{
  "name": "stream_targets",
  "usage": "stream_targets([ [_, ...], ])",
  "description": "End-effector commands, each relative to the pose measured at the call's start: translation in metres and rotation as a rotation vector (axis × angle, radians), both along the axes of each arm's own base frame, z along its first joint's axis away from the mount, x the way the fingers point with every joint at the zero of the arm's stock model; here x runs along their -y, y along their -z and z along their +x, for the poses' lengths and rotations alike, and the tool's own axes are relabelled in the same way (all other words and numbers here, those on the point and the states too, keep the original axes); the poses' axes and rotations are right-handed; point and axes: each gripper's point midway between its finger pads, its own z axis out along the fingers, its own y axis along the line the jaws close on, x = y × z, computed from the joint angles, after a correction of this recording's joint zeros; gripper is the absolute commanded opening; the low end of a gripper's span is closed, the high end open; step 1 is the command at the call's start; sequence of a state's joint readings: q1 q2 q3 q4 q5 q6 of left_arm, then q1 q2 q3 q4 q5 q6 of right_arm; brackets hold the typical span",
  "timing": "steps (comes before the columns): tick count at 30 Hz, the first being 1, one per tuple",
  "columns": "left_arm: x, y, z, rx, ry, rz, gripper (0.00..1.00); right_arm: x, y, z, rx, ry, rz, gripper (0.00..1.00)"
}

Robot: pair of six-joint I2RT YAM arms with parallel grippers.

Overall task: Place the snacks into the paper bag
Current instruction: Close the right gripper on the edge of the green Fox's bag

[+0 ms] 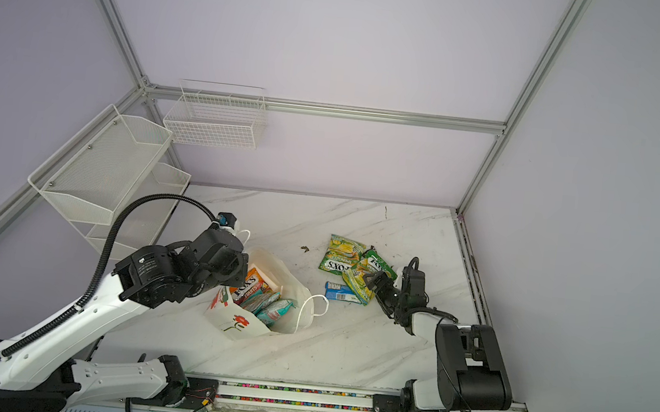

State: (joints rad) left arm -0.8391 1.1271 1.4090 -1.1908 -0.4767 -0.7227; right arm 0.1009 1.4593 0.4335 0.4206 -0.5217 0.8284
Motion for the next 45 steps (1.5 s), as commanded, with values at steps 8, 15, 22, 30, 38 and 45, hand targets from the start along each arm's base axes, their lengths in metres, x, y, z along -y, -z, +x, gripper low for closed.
stream_targets([
  [8,0.002,-0.012,0.007,0.062,-0.023,-0.048,0.00,0.007,0.059,-0.039,-0.203,0.028,-0.017,0.89],
  [15,0.001,-0.011,0.006,0.063,-0.025,-0.050,0.00,0.006,0.064,-0.043,-0.204,0.028,-0.003,0.53],
  [22,0.000,-0.012,0.005,0.065,-0.025,-0.055,0.00,0.006,0.063,-0.044,-0.201,0.028,0.003,0.26],
  [30,0.000,-0.013,0.005,0.065,-0.025,-0.057,0.00,0.003,0.051,-0.044,-0.170,0.022,0.023,0.14],
  [38,0.000,-0.013,0.006,0.066,-0.028,-0.058,0.00,0.003,0.031,-0.041,-0.122,0.015,0.024,0.04],
  [45,0.001,-0.014,0.006,0.065,-0.026,-0.059,0.00,0.005,0.006,-0.037,-0.062,0.016,0.006,0.00],
])
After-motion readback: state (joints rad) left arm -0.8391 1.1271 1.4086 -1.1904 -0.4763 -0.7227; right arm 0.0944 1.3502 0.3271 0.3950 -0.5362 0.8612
